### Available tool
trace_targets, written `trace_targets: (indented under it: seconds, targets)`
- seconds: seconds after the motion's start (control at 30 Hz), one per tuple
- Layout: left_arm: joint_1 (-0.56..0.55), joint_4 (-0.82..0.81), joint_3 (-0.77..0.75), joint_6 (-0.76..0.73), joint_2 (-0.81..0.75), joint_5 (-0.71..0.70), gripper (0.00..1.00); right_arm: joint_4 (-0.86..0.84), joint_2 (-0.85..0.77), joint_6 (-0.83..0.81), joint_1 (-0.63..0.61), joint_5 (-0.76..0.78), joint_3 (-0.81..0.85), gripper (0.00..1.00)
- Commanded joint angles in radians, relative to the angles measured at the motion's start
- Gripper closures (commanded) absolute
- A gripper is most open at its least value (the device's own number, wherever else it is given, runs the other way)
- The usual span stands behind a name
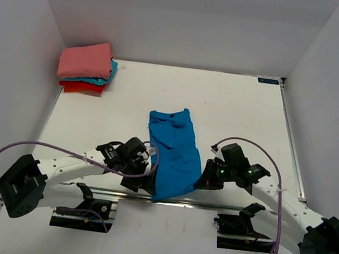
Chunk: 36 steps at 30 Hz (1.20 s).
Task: Fold and stack the t-shirts
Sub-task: Grab one side of the 2/3 rectangular tshirt with both arms
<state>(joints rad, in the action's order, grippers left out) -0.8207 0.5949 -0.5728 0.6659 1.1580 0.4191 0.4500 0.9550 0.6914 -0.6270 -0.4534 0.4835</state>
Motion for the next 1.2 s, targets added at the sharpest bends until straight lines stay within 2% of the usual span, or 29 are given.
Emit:
trace_targets:
  seconds: [0.0,0.13,0.33,0.47,0.57,0.67,0.8,0.83,0.9,0.93,1.03,1.17]
  targets:
    - [-0.09,-0.13,-0.001,0.058,-0.007,-0.057,0.04,-0.085,-0.045,0.051,-0.003,0.016,-0.023,1.0]
    - [-0.153,-0.205,-0.001,0.07,0.057,-0.118,0.09,-0.109,-0.058,0.074,-0.002,0.028,-0.043,1.0]
    - [-0.247,-0.205,-0.01,0.06,0.164,-0.167,0.28,-0.129,-0.087,0.109,0.001,0.033,-0.071,1.0]
    - [-0.281,-0.195,-0.019,0.06,0.164,-0.252,0.3,-0.131,-0.11,0.126,0.001,0.035,-0.091,1.0]
    - [-0.302,-0.251,-0.029,0.06,0.173,-0.252,0.31,-0.137,-0.139,0.145,0.003,0.042,-0.106,1.0]
    - [-0.322,-0.271,-0.038,0.06,0.21,-0.272,0.38,-0.14,-0.156,0.154,0.001,0.053,-0.109,1.0]
    - [-0.342,-0.259,-0.058,0.07,0.238,-0.307,0.52,-0.139,-0.171,0.165,0.001,0.062,-0.109,1.0]
    - [-0.342,-0.259,-0.058,0.086,0.238,-0.327,0.67,-0.142,-0.171,0.166,0.001,0.062,-0.109,1.0]
    - [-0.342,-0.235,-0.073,0.109,0.229,-0.364,0.83,-0.139,-0.171,0.168,0.003,0.056,-0.112,1.0]
    - [-0.351,-0.212,-0.085,0.118,0.211,-0.376,1.0,-0.139,-0.174,0.166,0.001,0.056,-0.109,1.0]
    - [-0.351,-0.11,-0.137,0.118,0.148,-0.427,1.0,-0.132,-0.179,0.162,0.003,0.053,-0.105,1.0]
    - [-0.351,-0.057,-0.189,0.109,0.069,-0.45,1.0,-0.09,-0.182,0.126,-0.002,0.074,-0.065,1.0]
